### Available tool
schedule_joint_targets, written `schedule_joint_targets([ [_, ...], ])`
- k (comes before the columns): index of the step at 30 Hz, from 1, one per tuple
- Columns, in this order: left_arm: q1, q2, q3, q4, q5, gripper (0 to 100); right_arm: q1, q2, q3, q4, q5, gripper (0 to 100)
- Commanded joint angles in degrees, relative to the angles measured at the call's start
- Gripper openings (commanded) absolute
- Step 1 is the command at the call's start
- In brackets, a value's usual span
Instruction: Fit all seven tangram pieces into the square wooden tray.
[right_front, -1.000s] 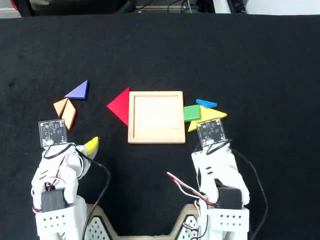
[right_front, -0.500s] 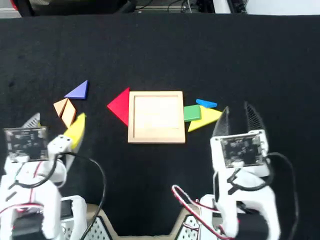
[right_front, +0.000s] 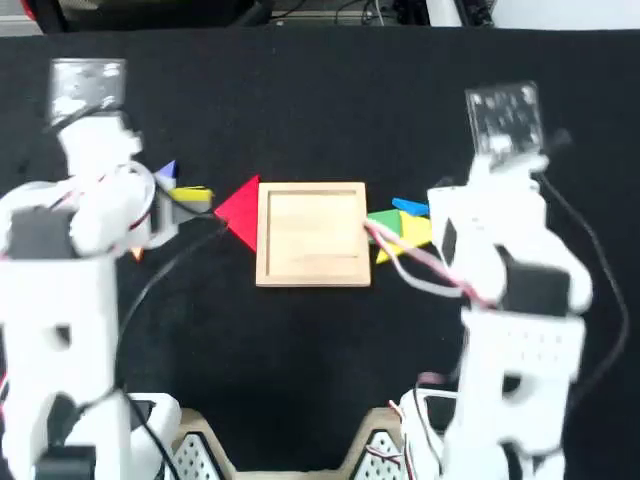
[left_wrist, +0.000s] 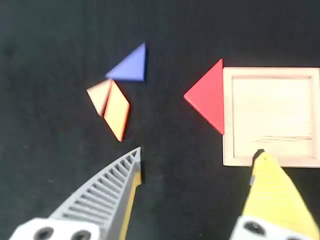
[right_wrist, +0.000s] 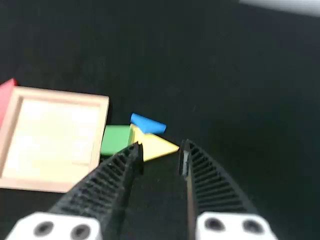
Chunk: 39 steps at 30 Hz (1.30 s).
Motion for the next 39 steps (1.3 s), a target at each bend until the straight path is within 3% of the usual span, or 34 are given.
schedule_joint_targets([
  [1,0.66,3.34,9.45,-11.16,5.63,34,0.53,8.22,-3.21,0.09,-1.05,13.9],
  [5,2.95,1.05,26.77,-27.96,9.23,34,0.35,17.98,-3.12,0.09,0.53,14.9],
  [10,4.70,-4.48,44.44,-47.21,11.78,34,-1.93,32.57,-3.21,-1.32,10.64,29.4],
  [17,-0.57,-8.70,57.98,-66.64,11.96,34,-6.15,46.37,-3.38,-12.04,14.59,23.0],
  [25,-0.92,-8.70,58.77,-67.69,15.03,34,-6.77,57.36,-9.01,-19.52,14.68,22.6],
  [37,-0.84,-8.53,59.21,-67.78,15.03,34,-6.24,72.13,-30.90,-5.63,14.95,23.0],
  [39,-0.84,-8.44,59.21,-67.78,15.03,34,-5.80,73.45,-33.19,-0.44,19.16,23.0],
])
